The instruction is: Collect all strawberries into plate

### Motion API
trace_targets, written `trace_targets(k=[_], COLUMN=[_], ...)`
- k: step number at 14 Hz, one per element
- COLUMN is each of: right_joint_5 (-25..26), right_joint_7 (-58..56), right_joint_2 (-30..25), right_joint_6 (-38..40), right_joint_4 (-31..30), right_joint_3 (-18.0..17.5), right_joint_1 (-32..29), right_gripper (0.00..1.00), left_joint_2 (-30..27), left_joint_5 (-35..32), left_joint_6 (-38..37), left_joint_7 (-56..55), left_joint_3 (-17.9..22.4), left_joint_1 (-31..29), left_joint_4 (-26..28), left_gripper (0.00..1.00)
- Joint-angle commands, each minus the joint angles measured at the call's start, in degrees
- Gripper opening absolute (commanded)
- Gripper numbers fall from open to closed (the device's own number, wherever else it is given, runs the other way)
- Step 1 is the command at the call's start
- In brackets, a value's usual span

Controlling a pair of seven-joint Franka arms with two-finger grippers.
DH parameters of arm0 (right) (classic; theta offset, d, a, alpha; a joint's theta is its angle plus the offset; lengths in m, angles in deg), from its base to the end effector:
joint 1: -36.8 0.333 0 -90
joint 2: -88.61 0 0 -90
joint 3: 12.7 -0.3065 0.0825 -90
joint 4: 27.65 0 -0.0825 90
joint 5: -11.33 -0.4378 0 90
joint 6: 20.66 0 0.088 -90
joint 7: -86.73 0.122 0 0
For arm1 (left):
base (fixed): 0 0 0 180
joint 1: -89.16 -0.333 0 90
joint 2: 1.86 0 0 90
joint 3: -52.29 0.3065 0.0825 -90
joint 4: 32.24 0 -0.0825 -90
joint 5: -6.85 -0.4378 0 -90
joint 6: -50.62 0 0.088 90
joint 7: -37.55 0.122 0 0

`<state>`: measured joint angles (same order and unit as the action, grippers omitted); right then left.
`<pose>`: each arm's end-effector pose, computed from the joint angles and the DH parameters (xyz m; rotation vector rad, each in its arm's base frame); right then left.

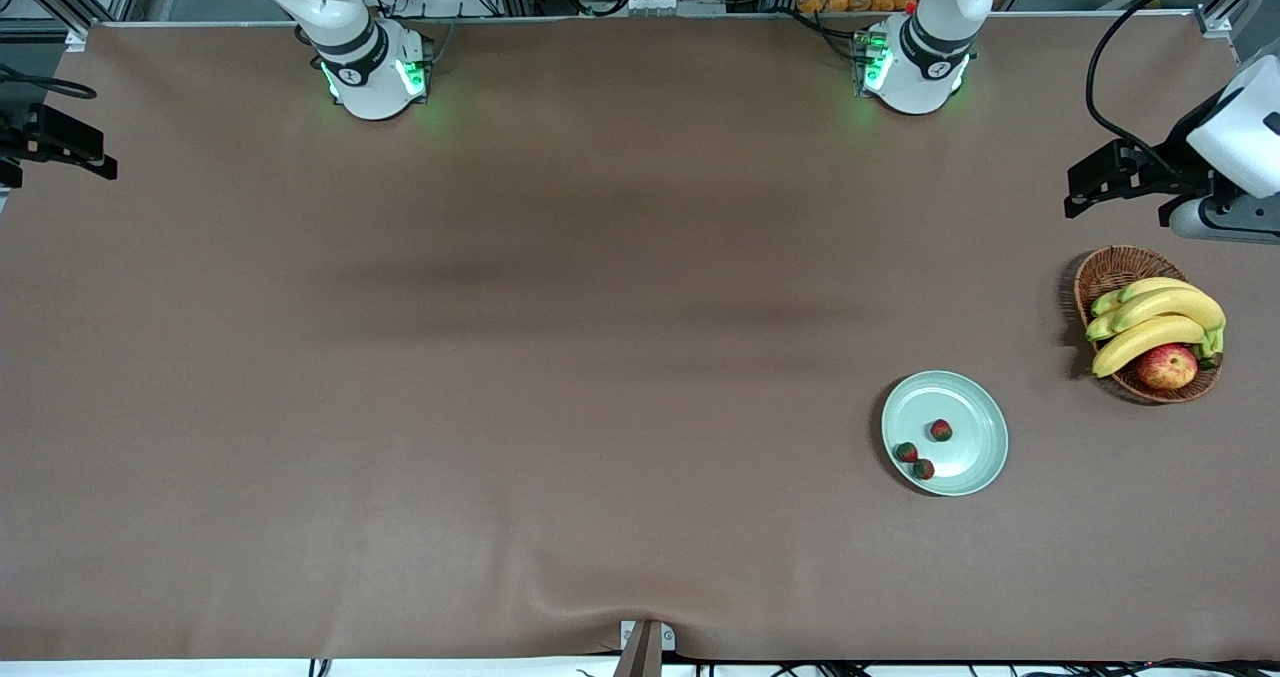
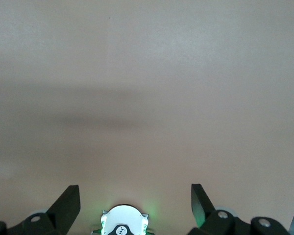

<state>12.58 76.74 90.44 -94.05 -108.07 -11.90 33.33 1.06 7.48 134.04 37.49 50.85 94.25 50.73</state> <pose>0.5812 -0.0464 0.6434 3.1261 0.1489 -0.2448 0.6073 -0.0706 0.6229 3.1260 -0.1783 -0.0685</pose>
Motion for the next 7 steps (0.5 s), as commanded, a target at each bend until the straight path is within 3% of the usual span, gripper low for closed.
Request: trace_targets(k=[1,7], right_joint_5=[1.0,0.9], right_joint_7=[-0.3,-0.2], right_joint_2=[-0.1,-0.1], right_joint_6=[0.5,0.2], right_joint_4=[0.7,0.7], right_joint_3=[0.0,0.0], right_joint_1=[-0.1,0.1], right_gripper=[1.00,1.00], left_joint_2=[-0.2,-0.3], left_joint_5=[-3.0,-2.7], left_joint_6=[-1.1,-0.7], left_joint_7=[0.3,0.3], left_joint_3=[-1.5,-1.5], left_joint_1=[-0.4,-0.5], left_joint_4=[-0.8,-0.8], left_gripper=[1.00,1.00])
